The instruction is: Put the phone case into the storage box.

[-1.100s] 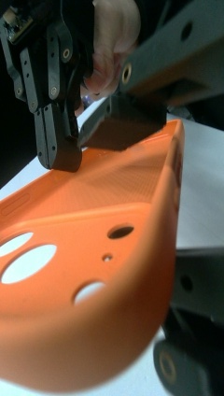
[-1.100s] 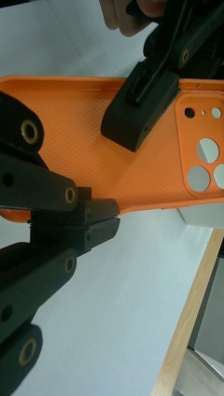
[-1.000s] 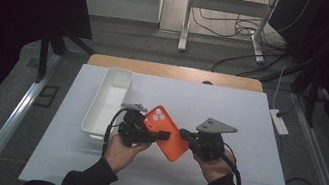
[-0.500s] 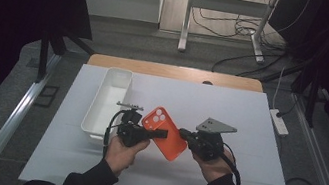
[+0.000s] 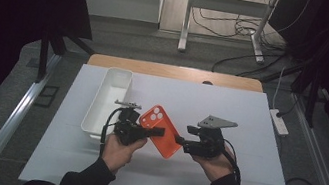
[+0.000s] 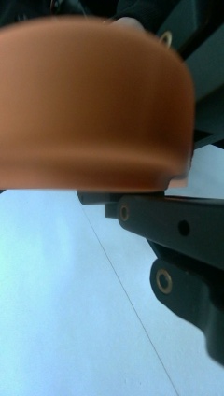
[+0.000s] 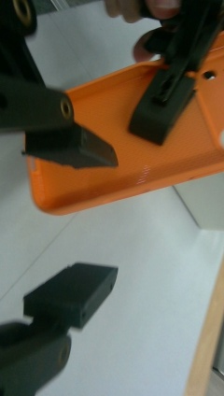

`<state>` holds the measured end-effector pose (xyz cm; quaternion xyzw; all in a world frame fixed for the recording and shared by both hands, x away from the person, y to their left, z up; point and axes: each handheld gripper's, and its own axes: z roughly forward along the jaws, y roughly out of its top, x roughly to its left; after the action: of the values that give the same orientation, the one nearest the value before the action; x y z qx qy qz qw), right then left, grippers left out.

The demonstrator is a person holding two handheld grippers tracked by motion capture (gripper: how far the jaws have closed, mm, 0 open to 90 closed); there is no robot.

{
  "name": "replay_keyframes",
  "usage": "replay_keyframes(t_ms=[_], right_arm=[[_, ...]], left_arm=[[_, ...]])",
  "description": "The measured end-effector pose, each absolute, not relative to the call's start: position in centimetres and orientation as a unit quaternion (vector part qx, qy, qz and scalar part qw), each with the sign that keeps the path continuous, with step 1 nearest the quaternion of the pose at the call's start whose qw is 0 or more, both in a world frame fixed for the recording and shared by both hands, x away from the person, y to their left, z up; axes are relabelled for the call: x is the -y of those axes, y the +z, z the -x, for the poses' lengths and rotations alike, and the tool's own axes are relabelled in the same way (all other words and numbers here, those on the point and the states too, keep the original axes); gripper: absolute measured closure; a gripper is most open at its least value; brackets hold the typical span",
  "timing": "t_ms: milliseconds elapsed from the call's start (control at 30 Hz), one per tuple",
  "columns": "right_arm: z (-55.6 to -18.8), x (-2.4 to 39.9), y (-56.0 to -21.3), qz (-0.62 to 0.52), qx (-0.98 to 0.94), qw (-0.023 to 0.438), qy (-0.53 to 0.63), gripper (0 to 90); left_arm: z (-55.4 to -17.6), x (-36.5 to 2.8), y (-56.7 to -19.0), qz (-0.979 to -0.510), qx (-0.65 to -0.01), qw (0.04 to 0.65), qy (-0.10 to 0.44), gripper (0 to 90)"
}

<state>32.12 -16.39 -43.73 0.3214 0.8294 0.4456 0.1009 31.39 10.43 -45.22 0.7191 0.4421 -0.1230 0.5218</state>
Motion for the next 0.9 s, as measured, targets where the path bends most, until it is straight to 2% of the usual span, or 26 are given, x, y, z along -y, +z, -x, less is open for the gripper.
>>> replay_keyframes(t_ms=[200, 333, 667, 900], right_arm=[[-32.3, 16.7, -43.8, -0.320, -0.837, 0.076, 0.437, 15.9], [-32.2, 17.1, -43.7, -0.323, -0.838, 0.065, 0.436, 9.9], [-31.0, 17.5, -43.1, -0.302, -0.844, 0.028, 0.443, 8.7], [-30.3, 17.0, -43.3, -0.282, -0.851, 0.002, 0.442, 12.6]], left_arm=[[-31.7, -11.2, -45.2, -0.743, -0.427, 0.504, -0.113, 87.0], [-31.9, -11.5, -45.2, -0.758, -0.408, 0.494, -0.119, 87.0], [-31.9, -11.9, -44.4, -0.790, -0.340, 0.491, -0.137, 86.8], [-31.7, -11.5, -43.9, -0.803, -0.300, 0.494, -0.149, 86.9]])
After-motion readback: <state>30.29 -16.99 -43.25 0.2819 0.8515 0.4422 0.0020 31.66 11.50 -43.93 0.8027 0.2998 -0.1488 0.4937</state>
